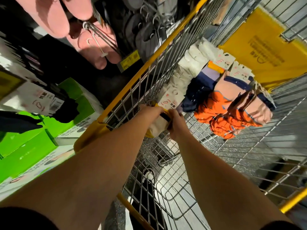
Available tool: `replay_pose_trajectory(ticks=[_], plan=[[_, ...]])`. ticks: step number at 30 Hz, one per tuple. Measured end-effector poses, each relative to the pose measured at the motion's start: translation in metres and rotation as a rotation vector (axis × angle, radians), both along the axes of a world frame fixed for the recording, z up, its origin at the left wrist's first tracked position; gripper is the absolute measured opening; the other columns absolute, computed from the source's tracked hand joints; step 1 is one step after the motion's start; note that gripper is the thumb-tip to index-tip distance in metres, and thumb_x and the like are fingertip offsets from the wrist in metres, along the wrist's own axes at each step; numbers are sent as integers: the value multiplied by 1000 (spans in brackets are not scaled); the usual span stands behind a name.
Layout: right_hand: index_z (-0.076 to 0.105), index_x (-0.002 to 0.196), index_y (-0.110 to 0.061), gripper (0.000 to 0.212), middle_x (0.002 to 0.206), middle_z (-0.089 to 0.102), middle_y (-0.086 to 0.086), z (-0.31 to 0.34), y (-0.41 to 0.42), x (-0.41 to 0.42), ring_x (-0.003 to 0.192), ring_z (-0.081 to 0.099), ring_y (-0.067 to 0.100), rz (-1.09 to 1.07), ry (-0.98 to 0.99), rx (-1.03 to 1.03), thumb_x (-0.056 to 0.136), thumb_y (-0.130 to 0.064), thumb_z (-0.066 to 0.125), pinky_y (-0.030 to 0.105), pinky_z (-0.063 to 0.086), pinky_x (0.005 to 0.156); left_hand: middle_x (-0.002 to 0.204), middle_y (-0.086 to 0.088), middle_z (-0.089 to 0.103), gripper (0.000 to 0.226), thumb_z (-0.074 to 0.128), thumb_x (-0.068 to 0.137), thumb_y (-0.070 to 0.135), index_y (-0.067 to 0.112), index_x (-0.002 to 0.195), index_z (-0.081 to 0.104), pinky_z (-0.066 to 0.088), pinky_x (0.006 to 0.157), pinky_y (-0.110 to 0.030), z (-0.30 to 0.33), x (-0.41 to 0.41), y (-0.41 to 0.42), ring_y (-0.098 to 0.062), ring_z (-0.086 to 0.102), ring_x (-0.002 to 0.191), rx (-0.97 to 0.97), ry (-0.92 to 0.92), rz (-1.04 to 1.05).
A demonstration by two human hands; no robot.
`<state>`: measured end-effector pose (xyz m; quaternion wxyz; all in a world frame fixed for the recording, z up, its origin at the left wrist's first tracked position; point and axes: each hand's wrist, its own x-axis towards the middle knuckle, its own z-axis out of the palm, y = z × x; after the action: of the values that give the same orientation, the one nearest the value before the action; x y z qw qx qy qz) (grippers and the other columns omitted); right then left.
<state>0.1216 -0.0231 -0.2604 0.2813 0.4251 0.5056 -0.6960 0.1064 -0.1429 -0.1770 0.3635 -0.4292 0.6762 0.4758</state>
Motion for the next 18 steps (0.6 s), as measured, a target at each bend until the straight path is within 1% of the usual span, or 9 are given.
replay_pose_trajectory(ticks=[2,4,7,8,11,12,15,16,18], plan=[[48,130,-6,43,102,66,14,5,16,1,84,68,26,55,22,-20,97,-33,58,34,60,66,102,-5,61,52,67,89,44,7,122,51,47,82,-33,4,1,0,-26,60,94,175,-63,-11],[53,122,-4,39,95,65,13,12,32,2,88,66,28,100,26,-56,100,-35,53,35,57,72,95,-10,68,41,66,91,46,9,108,62,50,70,-35,15,5,3,-26,64,84,288,-117,-95],[52,122,-4,41,104,61,17,27,46,6,100,60,31,92,6,-86,98,-37,53,42,51,88,114,-13,70,53,74,82,49,10,116,64,54,92,-46,27,10,9,-32,67,101,290,-102,-154],[51,121,-3,40,106,60,18,36,49,9,101,60,31,84,8,-95,98,-36,52,43,51,89,114,-13,69,50,73,85,46,10,117,63,55,91,-46,32,12,11,-33,66,103,280,-86,-153],[52,120,-4,36,111,61,18,62,54,18,101,62,31,63,30,-118,100,-34,48,45,50,98,106,-12,66,39,70,91,39,10,116,61,61,66,-42,61,22,17,-30,67,90,299,-19,-133],[53,120,-5,36,113,61,18,69,56,22,103,62,30,66,43,-122,101,-35,46,45,49,100,104,-11,67,34,68,93,37,12,114,61,61,67,-44,69,27,18,-29,67,86,320,-6,-118],[50,121,-8,35,108,64,15,102,55,38,92,65,25,68,98,-143,104,-36,40,35,59,76,113,-13,67,19,64,96,33,16,103,63,57,85,-49,95,44,22,-27,65,91,352,75,-92],[50,120,-8,34,103,65,13,109,57,44,88,66,24,88,137,-127,103,-36,39,32,59,69,116,-13,67,19,65,95,32,16,104,62,57,83,-47,105,51,21,-26,65,92,358,100,-78],[54,118,-6,39,103,65,14,130,58,59,92,66,27,123,223,-116,100,-38,40,35,57,79,113,-11,66,20,66,95,31,15,104,59,56,68,-38,132,68,18,-22,63,85,337,149,-65]])
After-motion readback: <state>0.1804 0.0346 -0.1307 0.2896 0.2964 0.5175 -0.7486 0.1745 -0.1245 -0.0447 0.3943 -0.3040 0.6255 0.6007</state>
